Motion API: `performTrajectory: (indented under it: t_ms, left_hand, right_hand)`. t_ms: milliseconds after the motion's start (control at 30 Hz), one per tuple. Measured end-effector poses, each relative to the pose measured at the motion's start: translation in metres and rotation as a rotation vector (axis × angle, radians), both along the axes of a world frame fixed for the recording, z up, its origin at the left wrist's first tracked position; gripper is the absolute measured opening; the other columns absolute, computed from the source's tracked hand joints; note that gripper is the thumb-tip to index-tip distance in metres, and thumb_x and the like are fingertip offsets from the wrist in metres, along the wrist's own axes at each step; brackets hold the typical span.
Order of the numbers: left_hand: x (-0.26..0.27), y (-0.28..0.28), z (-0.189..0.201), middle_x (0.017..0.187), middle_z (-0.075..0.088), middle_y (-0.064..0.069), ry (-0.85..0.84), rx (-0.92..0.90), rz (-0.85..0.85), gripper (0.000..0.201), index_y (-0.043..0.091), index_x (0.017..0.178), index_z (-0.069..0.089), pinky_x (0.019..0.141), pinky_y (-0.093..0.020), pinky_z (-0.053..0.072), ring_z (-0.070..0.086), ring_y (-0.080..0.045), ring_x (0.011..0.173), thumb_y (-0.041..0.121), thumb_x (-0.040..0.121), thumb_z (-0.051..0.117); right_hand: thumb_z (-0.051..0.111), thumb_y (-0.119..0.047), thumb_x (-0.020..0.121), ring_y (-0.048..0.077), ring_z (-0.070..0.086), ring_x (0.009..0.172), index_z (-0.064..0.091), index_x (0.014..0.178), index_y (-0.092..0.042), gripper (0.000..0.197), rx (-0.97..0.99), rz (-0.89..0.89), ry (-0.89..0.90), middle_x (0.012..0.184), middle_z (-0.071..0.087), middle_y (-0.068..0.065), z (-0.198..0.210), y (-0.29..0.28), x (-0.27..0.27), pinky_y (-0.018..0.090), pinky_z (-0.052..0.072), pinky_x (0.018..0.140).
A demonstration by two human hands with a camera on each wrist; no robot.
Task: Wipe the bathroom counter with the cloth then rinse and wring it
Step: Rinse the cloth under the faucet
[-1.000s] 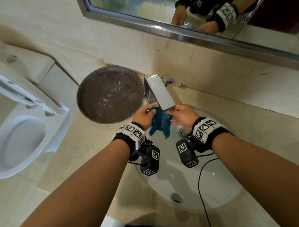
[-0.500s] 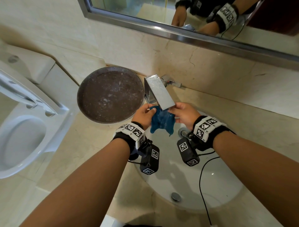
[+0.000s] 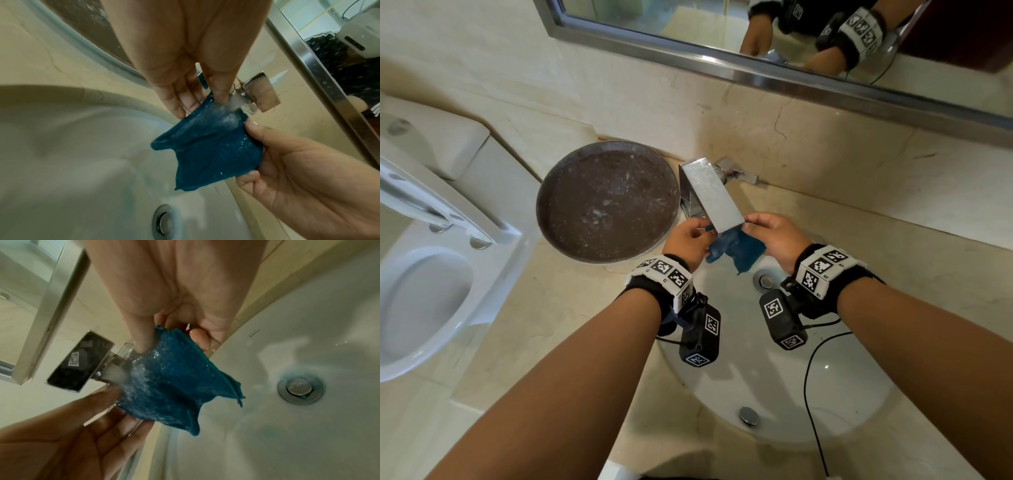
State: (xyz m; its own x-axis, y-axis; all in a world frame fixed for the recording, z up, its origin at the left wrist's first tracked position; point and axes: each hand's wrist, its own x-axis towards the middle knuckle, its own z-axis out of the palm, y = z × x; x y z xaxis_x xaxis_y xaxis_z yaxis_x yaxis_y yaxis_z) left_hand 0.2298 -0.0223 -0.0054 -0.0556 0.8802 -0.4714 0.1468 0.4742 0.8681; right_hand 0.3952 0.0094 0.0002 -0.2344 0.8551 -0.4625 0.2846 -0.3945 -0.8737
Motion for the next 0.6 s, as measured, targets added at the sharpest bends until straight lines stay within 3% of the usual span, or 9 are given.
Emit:
performTrajectory:
  t_ms: [100, 233, 400, 533, 600]
  left_hand:
    - [0.002, 0.001, -0.004, 0.099, 0.064, -0.023, 0.056, 0.018, -0.015, 0.028, 0.026, 0.078, 0.058, 0.091, -0.054, 0.048, 0.060, -0.041, 0.099, 0.001, 0.087, 0.051]
    - [0.006, 0.001, 0.001, 0.097, 0.062, -0.021, 0.100, 0.055, -0.036, 0.023, 0.021, 0.082, 0.055, 0.092, -0.053, 0.048, 0.060, -0.039, 0.099, 0.001, 0.089, 0.050]
    - [0.005, 0.000, -0.007, 0.105, 0.062, -0.025, 0.071, 0.066, -0.042, 0.020, 0.023, 0.084, 0.056, 0.092, -0.055, 0.047, 0.059, -0.040, 0.101, 0.004, 0.089, 0.052]
    - [0.003, -0.001, -0.017, 0.103, 0.059, -0.030, 0.042, 0.066, -0.043, 0.011, 0.019, 0.080, 0.056, 0.089, -0.060, 0.046, 0.058, -0.045, 0.100, 0.009, 0.083, 0.054]
    - [0.001, 0.000, -0.026, 0.102, 0.059, -0.030, 0.026, 0.072, -0.037, 0.018, 0.024, 0.075, 0.055, 0.089, -0.061, 0.046, 0.058, -0.046, 0.099, 0.009, 0.083, 0.054]
  right_hand:
    - [0.055, -0.014, 0.092, 0.014, 0.058, 0.084, 0.063, 0.084, -0.027, 0.017, 0.004, -0.032, 0.004, 0.086, 0.064, -0.002, 0.000, -0.002, 0.001, 0.028, 0.045, 0.080]
    - [0.058, -0.017, 0.091, 0.014, 0.060, 0.086, 0.064, 0.085, -0.027, 0.014, 0.007, -0.024, -0.002, 0.087, 0.066, -0.003, 0.000, -0.005, 0.001, 0.030, 0.048, 0.080]
    - [0.063, -0.001, 0.084, 0.007, 0.062, 0.081, 0.059, 0.094, -0.023, 0.024, -0.037, 0.008, 0.026, 0.091, 0.066, -0.003, 0.003, -0.008, -0.002, 0.016, 0.045, 0.061]
    - [0.062, 0.003, 0.083, 0.010, 0.061, 0.084, 0.059, 0.089, -0.025, 0.029, -0.013, 0.005, -0.011, 0.089, 0.066, -0.004, 0.002, -0.009, -0.002, 0.021, 0.044, 0.066]
    - [0.059, 0.001, 0.085, 0.006, 0.059, 0.079, 0.059, 0.087, -0.024, 0.025, 0.013, 0.020, -0.041, 0.086, 0.064, -0.005, 0.003, -0.010, -0.001, 0.016, 0.043, 0.062]
